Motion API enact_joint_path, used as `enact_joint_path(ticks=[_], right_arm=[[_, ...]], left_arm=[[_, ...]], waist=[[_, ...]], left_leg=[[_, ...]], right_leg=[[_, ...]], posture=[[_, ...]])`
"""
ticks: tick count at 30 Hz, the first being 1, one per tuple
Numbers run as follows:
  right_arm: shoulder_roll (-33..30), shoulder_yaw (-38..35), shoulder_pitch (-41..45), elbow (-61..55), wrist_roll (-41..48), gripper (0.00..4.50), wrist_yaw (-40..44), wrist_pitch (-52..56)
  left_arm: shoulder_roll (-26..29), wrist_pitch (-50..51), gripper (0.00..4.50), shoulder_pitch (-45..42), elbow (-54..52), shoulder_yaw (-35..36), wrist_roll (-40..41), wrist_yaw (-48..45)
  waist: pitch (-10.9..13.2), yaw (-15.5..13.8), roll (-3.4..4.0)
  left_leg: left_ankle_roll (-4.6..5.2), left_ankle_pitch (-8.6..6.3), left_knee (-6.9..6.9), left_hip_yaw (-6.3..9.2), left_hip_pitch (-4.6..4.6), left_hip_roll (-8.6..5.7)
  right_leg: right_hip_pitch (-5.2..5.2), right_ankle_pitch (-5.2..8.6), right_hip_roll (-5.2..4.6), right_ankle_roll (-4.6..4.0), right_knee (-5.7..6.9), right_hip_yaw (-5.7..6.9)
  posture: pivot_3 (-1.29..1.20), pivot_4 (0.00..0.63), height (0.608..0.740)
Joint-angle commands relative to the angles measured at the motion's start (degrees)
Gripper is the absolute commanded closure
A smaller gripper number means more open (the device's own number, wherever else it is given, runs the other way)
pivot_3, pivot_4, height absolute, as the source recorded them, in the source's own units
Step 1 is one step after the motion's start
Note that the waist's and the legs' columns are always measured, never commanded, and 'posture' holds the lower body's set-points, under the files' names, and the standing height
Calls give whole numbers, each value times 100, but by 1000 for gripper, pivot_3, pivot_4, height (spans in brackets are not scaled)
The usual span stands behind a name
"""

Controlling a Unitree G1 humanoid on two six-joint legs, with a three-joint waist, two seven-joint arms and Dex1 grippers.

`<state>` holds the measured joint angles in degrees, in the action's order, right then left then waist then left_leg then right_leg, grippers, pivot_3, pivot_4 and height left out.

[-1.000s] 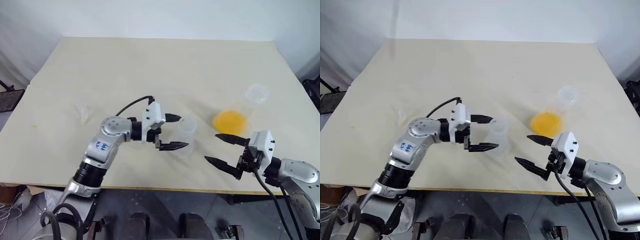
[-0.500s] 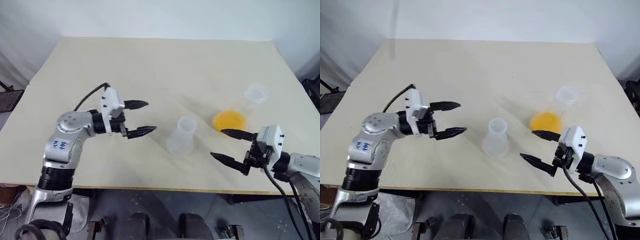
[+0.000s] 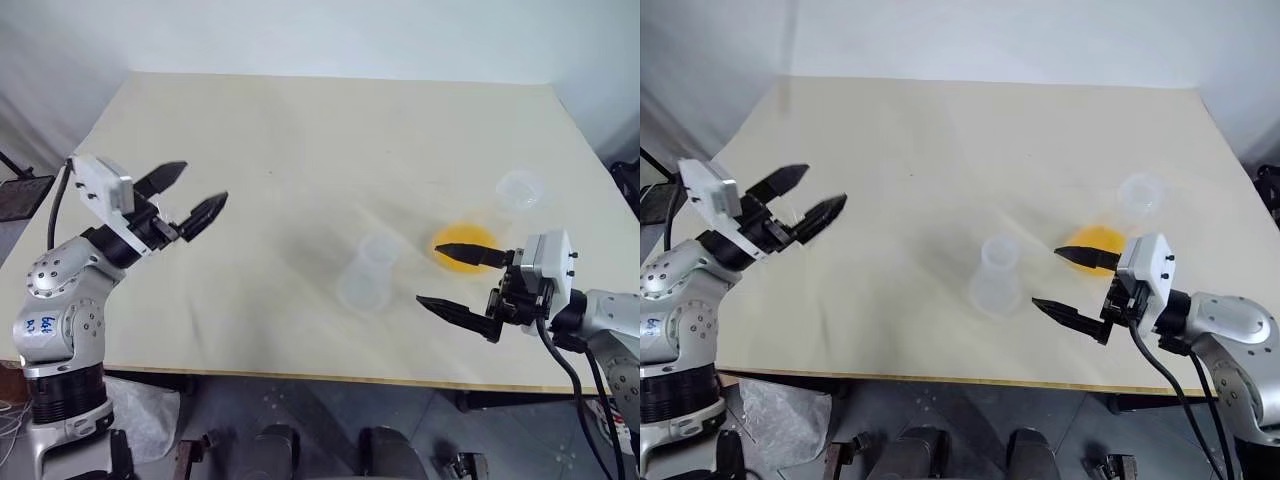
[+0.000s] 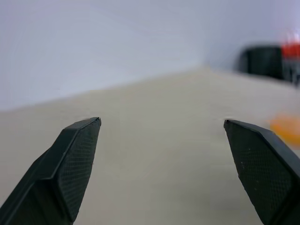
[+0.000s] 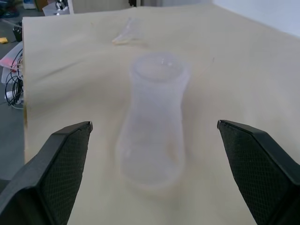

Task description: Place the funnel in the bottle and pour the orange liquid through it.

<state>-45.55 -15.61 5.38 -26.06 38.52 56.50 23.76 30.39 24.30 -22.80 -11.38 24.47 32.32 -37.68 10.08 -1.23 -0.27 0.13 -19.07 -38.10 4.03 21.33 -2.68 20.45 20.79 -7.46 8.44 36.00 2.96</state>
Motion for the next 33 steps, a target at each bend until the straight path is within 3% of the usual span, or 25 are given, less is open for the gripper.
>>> enact_joint_path(ticks=[1,7,18,23,27,33], right_arm=[[-55,-11,108,20,83,0,95,-14],[-99,-57,159,47,108,0,167,21],[-184,-166,313,103,179,0,236,85],[-156,-81,598,152,142,0,217,102],[-157,-81,707,24,192,0,151,175],[-229,-237,764,-366,533,0,47,423]], left_arm=[[286,17,36,453,-420,5,-62,-35],[871,521,36,1312,-690,-160,-482,239],[997,1200,36,1697,-878,94,-673,1033],[1192,2167,36,1027,-433,-451,-1025,1591],[1207,2719,36,-61,255,-854,-1235,1879],[1553,3727,36,-1228,1465,-1548,-1563,1794]], waist=[[0,53,0],[0,93,1],[1,25,2],[1,-1,2],[2,-24,0],[3,53,-2]], left_leg=[[0,0,5,-5,-1,1],[-1,1,1,-4,-2,5],[-1,0,2,-3,-3,3],[-1,1,2,-3,-4,1],[-1,0,3,-1,-1,-1],[1,0,14,-7,3,-8]], right_leg=[[1,0,0,0,-2,-2],[0,0,2,0,-1,-6],[0,0,-5,-1,-10,-16],[5,0,-4,-1,-9,-16],[5,0,-4,0,1,-13],[15,0,-2,0,5,-10]], posture=[[0,150,740],[0,150,740],[0,150,740],[0,150,740],[0,150,740],[0,150,740]])
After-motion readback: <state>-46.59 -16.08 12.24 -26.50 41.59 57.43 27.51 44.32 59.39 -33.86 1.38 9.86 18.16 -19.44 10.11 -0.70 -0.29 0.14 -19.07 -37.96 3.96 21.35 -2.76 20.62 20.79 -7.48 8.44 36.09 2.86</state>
